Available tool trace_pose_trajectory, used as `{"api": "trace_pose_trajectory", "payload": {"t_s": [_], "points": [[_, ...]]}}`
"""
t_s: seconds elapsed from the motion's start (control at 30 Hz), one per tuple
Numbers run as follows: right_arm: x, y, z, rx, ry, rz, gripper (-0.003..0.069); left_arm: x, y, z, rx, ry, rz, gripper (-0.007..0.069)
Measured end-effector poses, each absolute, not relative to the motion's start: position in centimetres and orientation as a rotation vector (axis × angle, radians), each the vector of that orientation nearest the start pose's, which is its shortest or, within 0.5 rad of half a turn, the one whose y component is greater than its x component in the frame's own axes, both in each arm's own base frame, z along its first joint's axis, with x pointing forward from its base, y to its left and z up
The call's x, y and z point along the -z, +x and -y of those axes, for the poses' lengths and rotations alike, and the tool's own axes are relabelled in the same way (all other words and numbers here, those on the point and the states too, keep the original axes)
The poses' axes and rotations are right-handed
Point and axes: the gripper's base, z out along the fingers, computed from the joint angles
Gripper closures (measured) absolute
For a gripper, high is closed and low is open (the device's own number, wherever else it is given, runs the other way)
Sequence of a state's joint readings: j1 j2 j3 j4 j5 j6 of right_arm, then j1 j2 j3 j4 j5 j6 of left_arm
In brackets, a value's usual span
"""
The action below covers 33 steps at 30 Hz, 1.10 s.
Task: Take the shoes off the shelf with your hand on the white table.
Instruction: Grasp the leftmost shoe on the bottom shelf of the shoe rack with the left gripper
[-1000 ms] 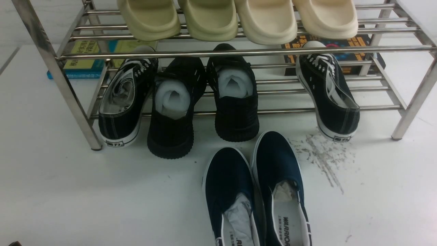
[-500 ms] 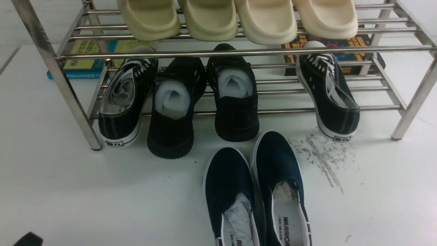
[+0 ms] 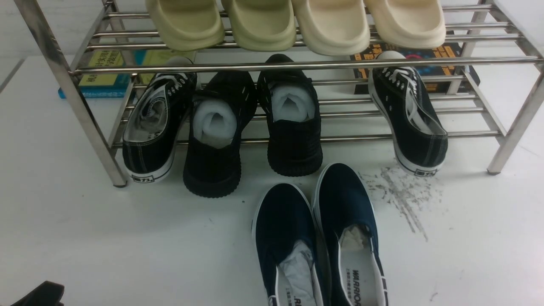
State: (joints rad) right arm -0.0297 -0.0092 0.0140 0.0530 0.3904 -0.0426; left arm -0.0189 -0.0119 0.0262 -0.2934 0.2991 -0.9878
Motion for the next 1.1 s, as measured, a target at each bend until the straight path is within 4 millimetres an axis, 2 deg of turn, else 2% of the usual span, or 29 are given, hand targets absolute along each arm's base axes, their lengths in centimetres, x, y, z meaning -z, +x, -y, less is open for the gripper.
{"api": "trace_pose_trajectory", "payload": {"t_s": [0.43, 0.5, 0.57, 0.6, 0.63, 0.7, 0.73, 0.77, 0.9, 0.97, 1.07, 1.1], "points": [[-17.4, 5.2, 0.0, -0.003, 0.020, -1.878, 0.0422, -19.0, 5.6, 0.4, 0.875, -0.889, -1.503, 0.0395], [-17.4, 5.2, 0.0, -0.003, 0.020, -1.878, 0.0422, -20.2, 5.3, 0.4, 0.767, -0.780, -1.572, 0.0442], [-17.4, 5.2, 0.0, -0.003, 0.020, -1.878, 0.0422, -22.6, 4.6, 0.4, 0.661, -0.673, -1.625, 0.0515], [-17.4, 5.2, 0.0, -0.003, 0.020, -1.878, 0.0422, -24.5, 4.3, 0.4, 0.605, -0.630, -1.655, 0.0571], [-17.4, 5.2, 0.0, -0.003, 0.020, -1.878, 0.0422, -24.7, 4.2, 0.3, 0.596, -0.622, -1.657, 0.0571], [-17.4, 5.2, 0.0, -0.003, 0.020, -1.878, 0.0422, -27.2, 4.3, 0.1, 0.494, -0.606, -1.773, 0.0620], [-17.4, 5.2, 0.0, -0.003, 0.020, -1.878, 0.0422, -27.3, 4.5, 0.1, 0.482, -0.611, -1.795, 0.0622], [-17.4, 5.2, 0.0, -0.003, 0.020, -1.878, 0.0422, -28.7, 5.4, 0.0, 0.415, -0.631, -1.931, 0.0624], [-17.4, 5.2, 0.0, -0.003, 0.020, -1.878, 0.0422, -30.8, 7.8, 0.0, 0.288, -0.597, -2.189, 0.0624], [-17.4, 5.2, 0.0, -0.003, 0.020, -1.878, 0.0422, -32.3, 10.0, 0.1, 0.219, -0.532, -2.316, 0.0624], [-17.4, 5.2, 0.0, -0.003, 0.020, -1.878, 0.0422, -33.9, 13.3, 0.2, 0.163, -0.446, -2.439, 0.0617], [-17.4, 5.2, 0.0, -0.003, 0.020, -1.878, 0.0422, -34.0, 13.6, 0.2, 0.160, -0.439, -2.443, 0.0616]]}}
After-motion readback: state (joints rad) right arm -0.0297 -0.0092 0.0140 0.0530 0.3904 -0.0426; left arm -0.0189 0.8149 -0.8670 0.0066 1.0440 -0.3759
